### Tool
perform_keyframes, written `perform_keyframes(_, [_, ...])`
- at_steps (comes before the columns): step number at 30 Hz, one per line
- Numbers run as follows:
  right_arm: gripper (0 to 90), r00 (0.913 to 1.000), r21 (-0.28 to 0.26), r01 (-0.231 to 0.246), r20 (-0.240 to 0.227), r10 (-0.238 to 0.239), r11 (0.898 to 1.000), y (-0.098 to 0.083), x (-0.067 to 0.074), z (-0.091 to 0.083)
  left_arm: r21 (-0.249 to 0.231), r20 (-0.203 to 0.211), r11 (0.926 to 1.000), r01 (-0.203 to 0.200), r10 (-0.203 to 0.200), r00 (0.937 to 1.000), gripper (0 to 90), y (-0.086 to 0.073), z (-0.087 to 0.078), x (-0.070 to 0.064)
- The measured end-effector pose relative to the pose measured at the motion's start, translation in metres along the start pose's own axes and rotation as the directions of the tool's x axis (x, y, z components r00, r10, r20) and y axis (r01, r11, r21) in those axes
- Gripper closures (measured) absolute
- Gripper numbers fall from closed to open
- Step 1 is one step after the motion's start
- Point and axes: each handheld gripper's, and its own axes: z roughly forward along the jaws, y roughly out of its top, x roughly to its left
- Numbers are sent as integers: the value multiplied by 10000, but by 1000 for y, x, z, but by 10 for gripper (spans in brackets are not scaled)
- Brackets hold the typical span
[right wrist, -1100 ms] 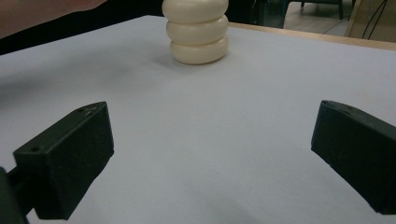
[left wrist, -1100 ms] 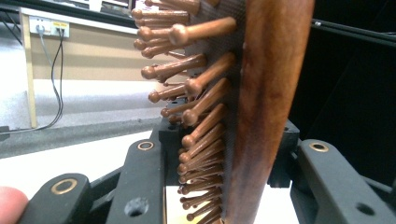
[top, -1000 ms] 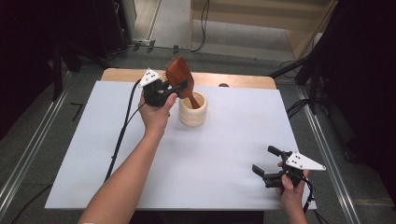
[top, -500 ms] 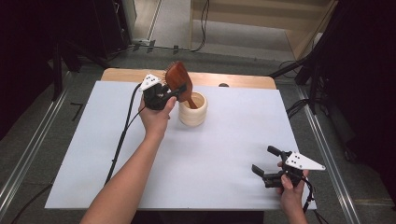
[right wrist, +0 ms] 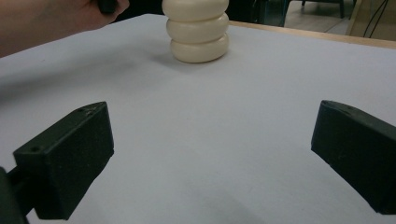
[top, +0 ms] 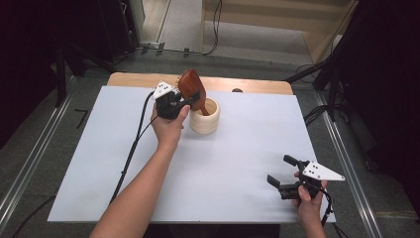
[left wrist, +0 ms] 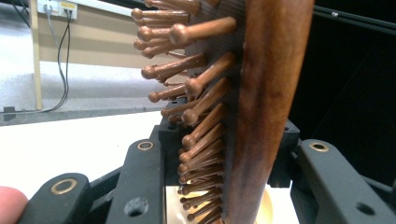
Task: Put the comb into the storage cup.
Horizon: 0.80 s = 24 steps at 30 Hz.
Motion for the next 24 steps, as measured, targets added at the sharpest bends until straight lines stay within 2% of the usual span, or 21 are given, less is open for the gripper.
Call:
perform_keyframes(3, [0,10000,4,-1,1,1,10000,0,0,0,66,128,9999,124,-125,9998,596,-2,1,1])
perform_keyframes(10, [0,10000,22,-10,2,10,10000,0,0,0,56,75,9997,223,-224,9997,596,-5,1,2])
perform_keyframes(16, [0,10000,24,-14,-8,14,10000,0,0,1,128,197,9997,201,-204,9996,578,-6,2,2])
perform_keyframes(24, [0,10000,72,-2,-6,2,10000,0,0,1,271,-95,9996,5,-2,10000,510,-5,0,2])
